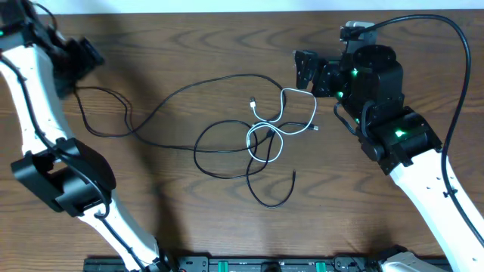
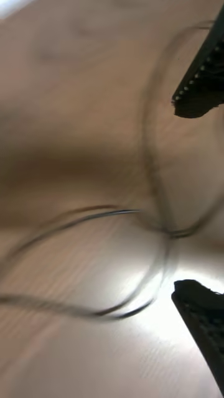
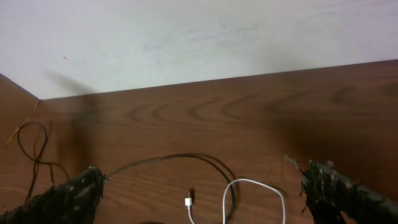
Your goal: Untangle cables
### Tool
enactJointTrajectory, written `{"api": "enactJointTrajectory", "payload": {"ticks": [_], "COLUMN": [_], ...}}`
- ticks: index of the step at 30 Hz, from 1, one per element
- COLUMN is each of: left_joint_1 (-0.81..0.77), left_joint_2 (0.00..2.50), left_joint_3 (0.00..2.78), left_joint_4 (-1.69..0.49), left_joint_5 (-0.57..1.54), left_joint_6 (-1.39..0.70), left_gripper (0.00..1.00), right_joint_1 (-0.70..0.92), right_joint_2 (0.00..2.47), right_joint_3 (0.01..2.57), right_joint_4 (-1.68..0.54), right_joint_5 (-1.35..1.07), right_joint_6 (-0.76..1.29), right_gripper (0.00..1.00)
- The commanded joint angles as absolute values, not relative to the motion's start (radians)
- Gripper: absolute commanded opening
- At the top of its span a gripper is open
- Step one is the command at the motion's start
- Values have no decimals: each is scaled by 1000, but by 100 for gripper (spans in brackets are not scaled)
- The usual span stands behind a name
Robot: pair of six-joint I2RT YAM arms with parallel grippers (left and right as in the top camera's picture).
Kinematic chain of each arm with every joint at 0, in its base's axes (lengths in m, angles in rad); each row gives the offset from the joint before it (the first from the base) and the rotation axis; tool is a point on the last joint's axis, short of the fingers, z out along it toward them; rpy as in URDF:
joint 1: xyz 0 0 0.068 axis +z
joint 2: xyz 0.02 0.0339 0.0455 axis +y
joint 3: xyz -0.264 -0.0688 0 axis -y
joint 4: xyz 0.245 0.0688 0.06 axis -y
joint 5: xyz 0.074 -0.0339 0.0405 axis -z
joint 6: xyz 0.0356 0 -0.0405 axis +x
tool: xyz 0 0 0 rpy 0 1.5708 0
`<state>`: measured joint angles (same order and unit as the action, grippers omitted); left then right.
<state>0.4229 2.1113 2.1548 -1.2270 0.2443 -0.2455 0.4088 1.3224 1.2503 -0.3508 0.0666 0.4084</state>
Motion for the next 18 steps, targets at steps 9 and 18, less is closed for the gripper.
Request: {"api": "enactJointTrajectory", "payload": {"ticks": [9,18], "left_joint_1": [250,204], "left_joint_2": [2112,2112], "left_joint_3": [1817,1692], "left_joint_4": [-1193,-1133], "left_joint_5": [197,90], "left_joint_6": [-349,-424], "left_gripper": [98,98], "right_joint_1": [407,407], "right_joint_2": [1329,1329], "right_joint_3": [1262,1262], "right_joint_4": [-360,-379], "right_joint_5": [-10,-11], "right_joint_6": [391,391], "right_gripper": [99,99]}}
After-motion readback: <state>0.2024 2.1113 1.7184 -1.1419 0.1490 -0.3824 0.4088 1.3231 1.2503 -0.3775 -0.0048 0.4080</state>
